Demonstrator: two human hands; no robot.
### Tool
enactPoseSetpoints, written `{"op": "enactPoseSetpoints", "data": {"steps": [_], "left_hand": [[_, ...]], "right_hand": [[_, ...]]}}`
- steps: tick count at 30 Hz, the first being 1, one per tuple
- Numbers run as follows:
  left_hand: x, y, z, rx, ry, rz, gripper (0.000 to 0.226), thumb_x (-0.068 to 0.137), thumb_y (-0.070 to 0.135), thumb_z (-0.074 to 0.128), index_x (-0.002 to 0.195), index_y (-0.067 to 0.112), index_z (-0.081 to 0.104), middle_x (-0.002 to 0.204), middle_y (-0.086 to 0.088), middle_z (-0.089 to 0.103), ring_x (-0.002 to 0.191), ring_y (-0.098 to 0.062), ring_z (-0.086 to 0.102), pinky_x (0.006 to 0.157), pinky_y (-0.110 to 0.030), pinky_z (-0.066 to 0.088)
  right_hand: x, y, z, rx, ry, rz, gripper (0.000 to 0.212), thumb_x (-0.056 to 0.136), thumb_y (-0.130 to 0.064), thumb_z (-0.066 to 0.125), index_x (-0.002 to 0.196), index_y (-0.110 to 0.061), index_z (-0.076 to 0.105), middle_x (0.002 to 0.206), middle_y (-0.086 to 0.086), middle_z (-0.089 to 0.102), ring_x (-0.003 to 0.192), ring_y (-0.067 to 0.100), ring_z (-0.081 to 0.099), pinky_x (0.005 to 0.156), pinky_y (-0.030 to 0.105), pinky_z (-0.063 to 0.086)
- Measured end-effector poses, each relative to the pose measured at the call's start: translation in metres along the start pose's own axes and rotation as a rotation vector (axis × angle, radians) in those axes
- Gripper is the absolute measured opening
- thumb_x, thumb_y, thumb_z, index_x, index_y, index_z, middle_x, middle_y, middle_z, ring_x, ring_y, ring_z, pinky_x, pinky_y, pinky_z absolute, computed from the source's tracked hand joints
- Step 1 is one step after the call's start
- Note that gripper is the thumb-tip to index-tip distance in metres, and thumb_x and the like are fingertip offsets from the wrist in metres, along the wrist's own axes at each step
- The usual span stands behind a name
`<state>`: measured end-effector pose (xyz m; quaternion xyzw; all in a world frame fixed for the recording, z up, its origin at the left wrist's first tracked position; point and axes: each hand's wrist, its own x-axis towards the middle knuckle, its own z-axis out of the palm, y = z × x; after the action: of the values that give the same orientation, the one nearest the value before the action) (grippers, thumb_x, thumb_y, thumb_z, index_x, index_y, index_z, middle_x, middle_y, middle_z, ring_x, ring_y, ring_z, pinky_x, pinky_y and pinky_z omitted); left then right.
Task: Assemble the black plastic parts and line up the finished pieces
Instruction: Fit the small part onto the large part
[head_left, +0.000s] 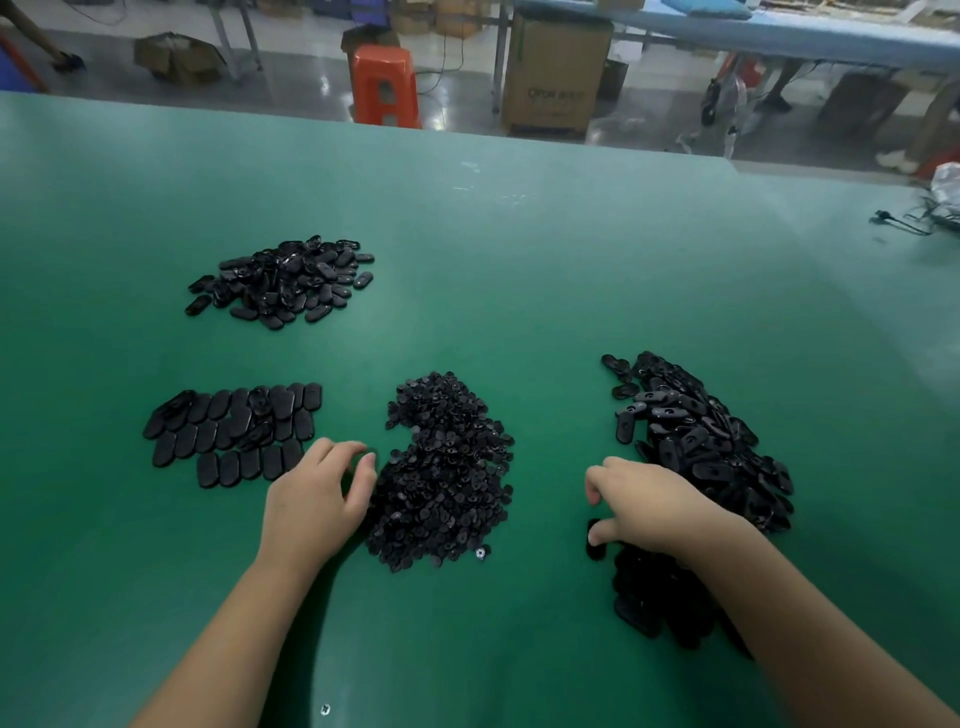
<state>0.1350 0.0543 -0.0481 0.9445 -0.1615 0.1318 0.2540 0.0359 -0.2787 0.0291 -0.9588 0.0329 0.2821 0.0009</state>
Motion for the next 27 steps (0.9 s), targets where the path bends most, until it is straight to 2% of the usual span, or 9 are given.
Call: {"op": "enactPoseSetpoints", "data": {"steps": [5, 7, 9, 12, 14, 21, 23, 25, 27], "left_hand": [[-0.001, -0.001, -0.001, 0.0, 0.003, 0.004, 0.045, 0.095, 0.05, 0.038, 0.102, 0.023, 0.073, 0.082, 0.011, 0.057, 0.055, -0.01, 0.053, 0.047, -0.029, 0.048], [-0.001, -0.001, 0.0, 0.004, 0.003, 0.012, 0.043, 0.095, 0.05, 0.039, 0.101, 0.024, 0.073, 0.082, 0.012, 0.057, 0.055, -0.011, 0.054, 0.046, -0.029, 0.048], [0.0, -0.002, 0.001, 0.012, -0.008, 0.012, 0.04, 0.095, 0.048, 0.04, 0.101, 0.026, 0.073, 0.083, 0.011, 0.057, 0.055, -0.011, 0.055, 0.046, -0.03, 0.048], [0.002, -0.003, 0.002, 0.006, -0.026, -0.025, 0.028, 0.096, 0.04, 0.048, 0.1, 0.028, 0.073, 0.083, 0.012, 0.056, 0.055, -0.007, 0.053, 0.047, -0.027, 0.047], [0.004, -0.006, 0.002, -0.012, -0.043, -0.073, 0.017, 0.097, 0.032, 0.056, 0.1, 0.03, 0.073, 0.083, 0.012, 0.056, 0.055, -0.003, 0.052, 0.047, -0.025, 0.045], [0.007, -0.006, 0.001, -0.024, -0.07, -0.109, 0.014, 0.095, 0.026, 0.062, 0.098, 0.035, 0.072, 0.08, 0.014, 0.056, 0.054, -0.002, 0.052, 0.047, -0.024, 0.042], [0.007, -0.006, 0.001, -0.027, -0.071, -0.111, 0.013, 0.094, 0.026, 0.062, 0.097, 0.035, 0.071, 0.079, 0.014, 0.055, 0.055, -0.002, 0.052, 0.047, -0.024, 0.043], [0.007, -0.006, 0.0, -0.03, -0.075, -0.111, 0.013, 0.093, 0.026, 0.063, 0.097, 0.036, 0.07, 0.079, 0.014, 0.055, 0.057, -0.002, 0.053, 0.048, -0.024, 0.044], [0.007, -0.006, -0.001, -0.034, -0.088, -0.115, 0.012, 0.092, 0.027, 0.064, 0.096, 0.037, 0.07, 0.078, 0.015, 0.055, 0.059, -0.001, 0.054, 0.05, -0.024, 0.045]], "right_hand": [[0.017, 0.0, 0.004, 0.091, 0.198, 0.047, 0.028, 0.102, -0.039, 0.057, 0.122, -0.02, 0.057, 0.114, 0.001, 0.066, 0.103, 0.023, 0.061, 0.075, 0.034, 0.042], [0.021, -0.002, 0.009, 0.136, 0.264, 0.04, 0.023, 0.105, -0.033, 0.052, 0.122, -0.02, 0.059, 0.116, 0.001, 0.066, 0.105, 0.022, 0.061, 0.081, 0.034, 0.046], [0.022, -0.006, 0.012, 0.197, 0.31, 0.037, 0.025, 0.106, -0.039, 0.049, 0.121, -0.022, 0.059, 0.114, -0.003, 0.064, 0.102, 0.02, 0.062, 0.083, 0.034, 0.047], [0.023, -0.011, 0.016, 0.253, 0.278, 0.039, 0.041, 0.099, -0.053, 0.056, 0.127, -0.024, 0.054, 0.104, -0.009, 0.051, 0.094, 0.015, 0.057, 0.078, 0.031, 0.045], [0.024, -0.014, 0.015, 0.288, 0.227, 0.053, 0.048, 0.095, -0.05, 0.065, 0.131, -0.022, 0.051, 0.1, -0.008, 0.049, 0.091, 0.015, 0.056, 0.076, 0.03, 0.043], [0.027, -0.023, 0.005, 0.207, 0.24, 0.073, 0.029, 0.097, -0.027, 0.054, 0.125, -0.02, 0.057, 0.083, -0.008, 0.058, 0.071, 0.011, 0.055, 0.056, 0.027, 0.038], [0.029, -0.024, 0.004, 0.225, 0.255, 0.096, 0.033, 0.095, -0.018, 0.05, 0.126, -0.018, 0.061, 0.088, -0.005, 0.065, 0.069, 0.012, 0.055, 0.056, 0.028, 0.038], [0.032, -0.025, 0.006, 0.303, 0.265, 0.113, 0.041, 0.096, -0.01, 0.047, 0.134, -0.017, 0.061, 0.106, 0.0, 0.071, 0.073, 0.012, 0.059, 0.063, 0.028, 0.044], [0.036, -0.025, 0.011, 0.553, 0.297, 0.132, 0.042, 0.1, -0.008, 0.047, 0.139, -0.017, 0.058, 0.103, -0.002, 0.07, 0.076, 0.01, 0.069, 0.066, 0.029, 0.054]]}}
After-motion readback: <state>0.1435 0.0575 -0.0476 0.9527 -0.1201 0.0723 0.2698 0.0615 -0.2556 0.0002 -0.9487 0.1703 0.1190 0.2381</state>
